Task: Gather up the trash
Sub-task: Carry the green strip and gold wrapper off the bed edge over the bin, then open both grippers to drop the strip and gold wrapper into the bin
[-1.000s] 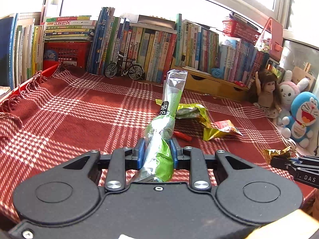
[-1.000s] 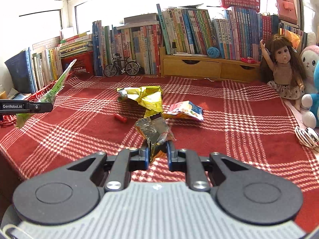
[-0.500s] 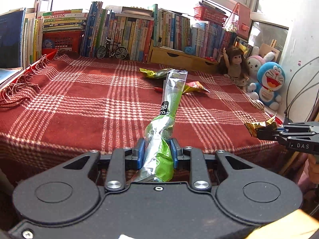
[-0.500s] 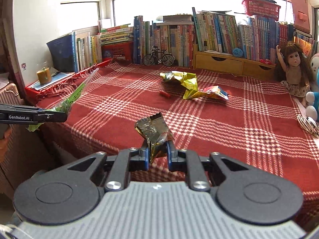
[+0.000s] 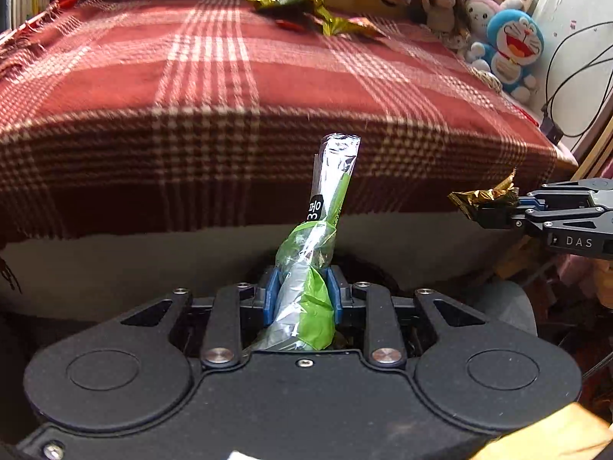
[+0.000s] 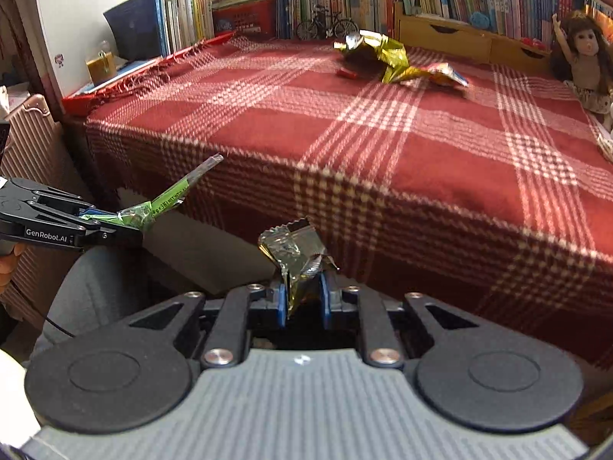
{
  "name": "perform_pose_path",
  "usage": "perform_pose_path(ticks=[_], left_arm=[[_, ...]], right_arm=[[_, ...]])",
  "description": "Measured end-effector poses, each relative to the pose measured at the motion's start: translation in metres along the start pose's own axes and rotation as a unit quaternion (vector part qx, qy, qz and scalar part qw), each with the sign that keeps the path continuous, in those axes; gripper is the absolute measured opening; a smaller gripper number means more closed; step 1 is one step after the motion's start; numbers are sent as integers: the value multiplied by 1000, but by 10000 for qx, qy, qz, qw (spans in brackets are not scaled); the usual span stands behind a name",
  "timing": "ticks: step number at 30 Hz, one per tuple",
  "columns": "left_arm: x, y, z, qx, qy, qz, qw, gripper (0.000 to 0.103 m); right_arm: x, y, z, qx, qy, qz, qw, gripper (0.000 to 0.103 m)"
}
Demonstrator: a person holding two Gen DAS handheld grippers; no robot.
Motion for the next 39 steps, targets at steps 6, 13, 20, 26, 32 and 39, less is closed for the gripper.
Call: perform_pose_path(ticks=[6,13,20,26,32,39], left_arm=[[14,13,39,-534,58,70,9985,25],[20,12,71,-882,29,121,9960,26],[25,8,88,-986,2,224,9949,33],[26,6,92,-1027,-2,290,9943,45],[27,5,94,-1056,-12,339,9938,51],[27,-1,88,-1004,13,343,9944,53]], right_arm=[[-1,26,34,-528,-74,51,9986,22],[2,38,67,-1009,-127,90,9948,24],[3,36,85,-1126,-229,193,9932,35],[5,32,92,-1169,-265,258,9925,53],[6,31,94,-1183,-295,283,9921,55],[6,28,90,-1135,-281,265,9928,57]])
Point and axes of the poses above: each gripper's, at about its wrist camera, not at the fingertips, and z roughly the way its jaws point, x to its right, y to its underside, the point moved 2 cm from there along z, roughly the way its jaws point, and after that the axes turned 4 degrees about z, right-handed, at the moved point
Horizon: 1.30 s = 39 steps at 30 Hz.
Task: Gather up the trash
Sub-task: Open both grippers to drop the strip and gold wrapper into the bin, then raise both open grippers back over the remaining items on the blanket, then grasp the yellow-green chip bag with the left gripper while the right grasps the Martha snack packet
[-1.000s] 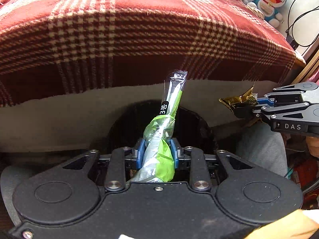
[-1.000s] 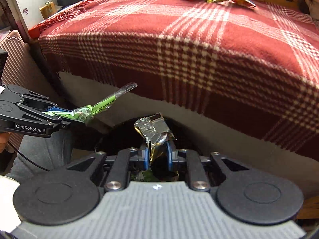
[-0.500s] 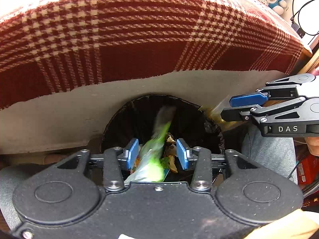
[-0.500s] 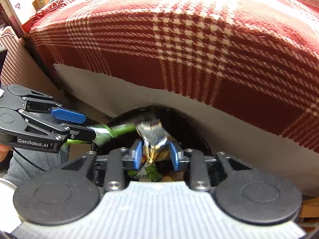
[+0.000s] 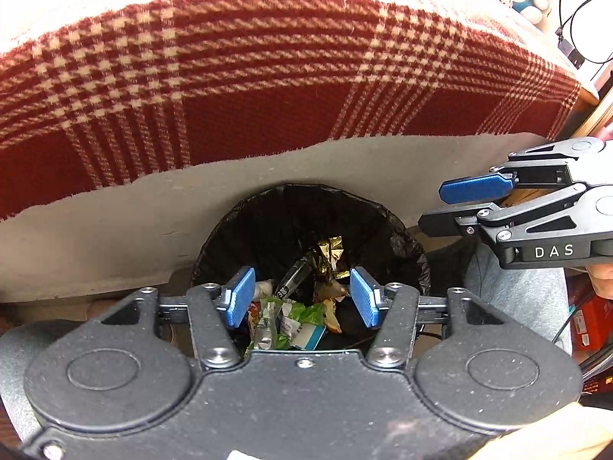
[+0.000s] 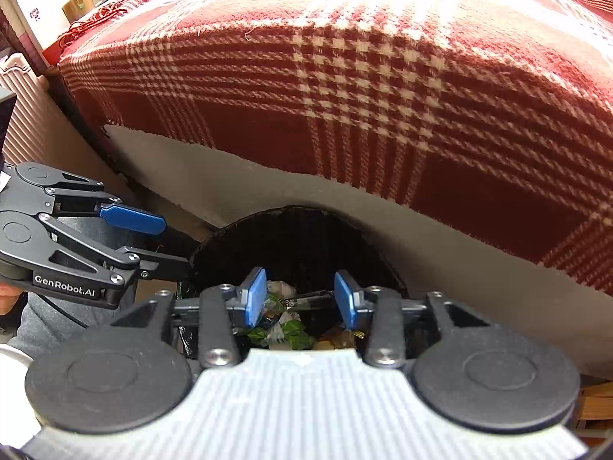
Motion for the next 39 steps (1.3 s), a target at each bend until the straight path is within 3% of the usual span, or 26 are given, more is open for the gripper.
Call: perform_pose_path(ticks=[3,6,11,14,17,22,24,29,32,34,39], left_arm=[[1,-7,-17,251,43,81,9996,53],[2,-22,-49,812,56,227,9964,55],[-5,-68,-98,1775,-43,431,9832,78],[-13,-100,-109,2115,-332,417,9759,78],[-27,-137,-113,2363,-375,202,9707,78],[-53,-206,-97,2388,-210,-359,9702,78],[-64,-236,-88,2397,-33,-639,9687,78],[-93,-313,-52,2372,426,-1450,9596,82],[-112,-349,-28,2412,611,-1988,9479,88],[-123,-370,-8,2450,539,-2315,9399,89],[-137,-408,47,1920,350,-2674,9436,90]], right_arm=[[-3,-5,-12,156,-67,-16,9999,57],[-7,-17,-33,490,-226,-110,9985,63],[-4,-56,-82,1332,-526,-150,9896,73],[4,-86,-104,1835,-399,-127,9821,79],[16,-115,-113,2196,69,-154,9755,82],[48,-169,-110,2486,744,13,9657,92],[64,-190,-105,2519,891,237,9633,103],[105,-240,-79,2598,1217,652,9558,103],[125,-263,-56,2514,1337,842,9549,103],[138,-278,-39,2420,1328,994,9560,103],[160,-304,-2,2120,1251,1286,9606,103]])
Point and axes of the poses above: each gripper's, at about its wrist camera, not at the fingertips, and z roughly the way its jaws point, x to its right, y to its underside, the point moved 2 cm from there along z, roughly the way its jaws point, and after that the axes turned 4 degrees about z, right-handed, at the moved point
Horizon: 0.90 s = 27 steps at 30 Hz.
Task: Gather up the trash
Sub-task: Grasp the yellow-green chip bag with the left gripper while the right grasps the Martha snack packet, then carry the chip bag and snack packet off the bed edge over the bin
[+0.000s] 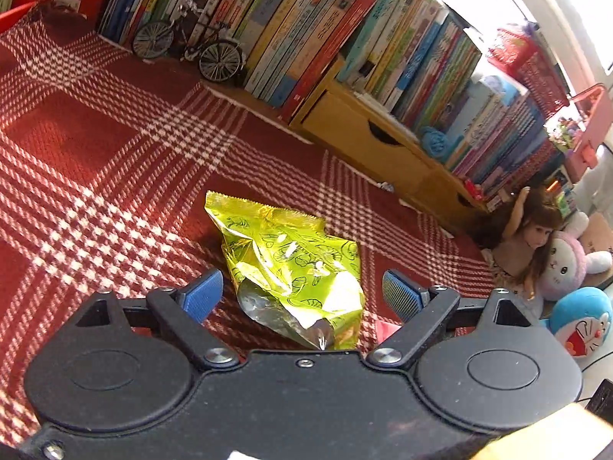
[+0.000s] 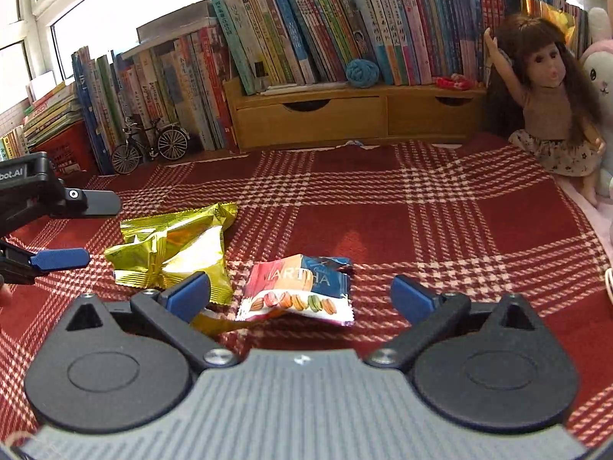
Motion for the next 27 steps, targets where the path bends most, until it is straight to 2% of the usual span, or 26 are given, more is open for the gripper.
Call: perform_pose_path(ticks=[4,5,7,9,11,12,16,21,27], left_arm=[[-1,0,36,-309,140,-420,9985,86],[-1,1,43,-390,232,-499,9977,82],[-2,5,50,-523,398,-572,9962,52],[-1,8,49,-476,543,-620,9955,45],[2,10,42,-396,600,-496,9962,39],[2,10,37,-324,634,-474,9963,37],[3,9,11,-57,597,-324,9977,35],[17,12,-30,383,217,415,9982,35],[31,26,-75,516,103,923,9943,35]], right_arm=[[-10,-2,28,-303,-43,-220,9993,100],[-12,-1,31,-362,-89,-237,9990,93],[-15,3,35,-493,-169,-213,9984,81],[-17,8,35,-539,-211,-219,9981,61],[-18,12,29,-433,-236,-276,9984,57],[-18,13,25,-393,-257,-258,9986,53],[-14,11,8,-217,-408,-120,9989,52],[-17,8,-19,-14,-510,-155,9986,52],[-25,10,-50,134,-558,-271,9980,52]])
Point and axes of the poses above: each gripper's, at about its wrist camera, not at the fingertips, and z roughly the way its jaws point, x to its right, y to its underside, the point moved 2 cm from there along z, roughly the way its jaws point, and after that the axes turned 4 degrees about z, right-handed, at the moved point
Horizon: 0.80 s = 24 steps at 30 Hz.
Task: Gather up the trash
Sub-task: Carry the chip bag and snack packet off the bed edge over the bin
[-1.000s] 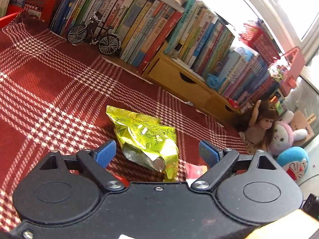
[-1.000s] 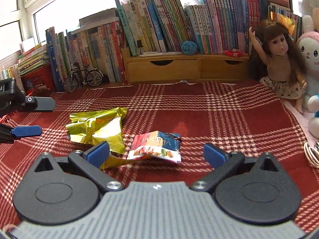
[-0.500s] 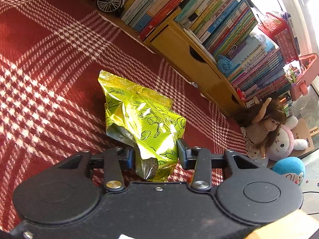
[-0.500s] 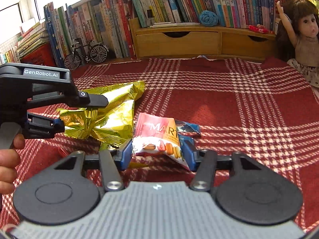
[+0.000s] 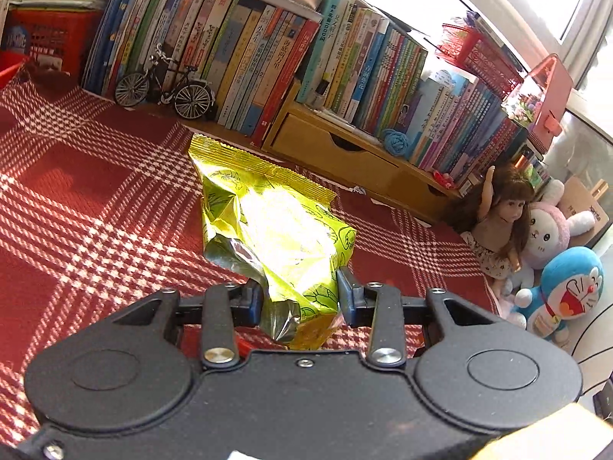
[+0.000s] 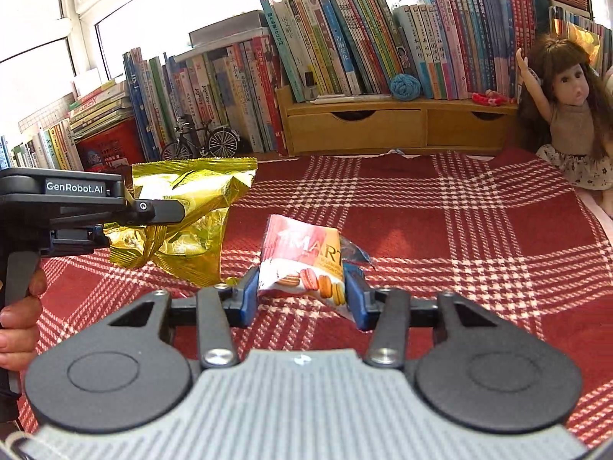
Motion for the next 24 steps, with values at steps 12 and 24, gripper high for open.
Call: perform_pose_path(ticks=[12,24], left_arm=[[25,39,-90,55,-312,1067,9938,35],[40,77,-159,146,-283,1588,9868,36]], right_arm=[[-23,14,-68,242,-46,-208,9995,52],[-36,35,-119,363,-226,-336,9985,53]])
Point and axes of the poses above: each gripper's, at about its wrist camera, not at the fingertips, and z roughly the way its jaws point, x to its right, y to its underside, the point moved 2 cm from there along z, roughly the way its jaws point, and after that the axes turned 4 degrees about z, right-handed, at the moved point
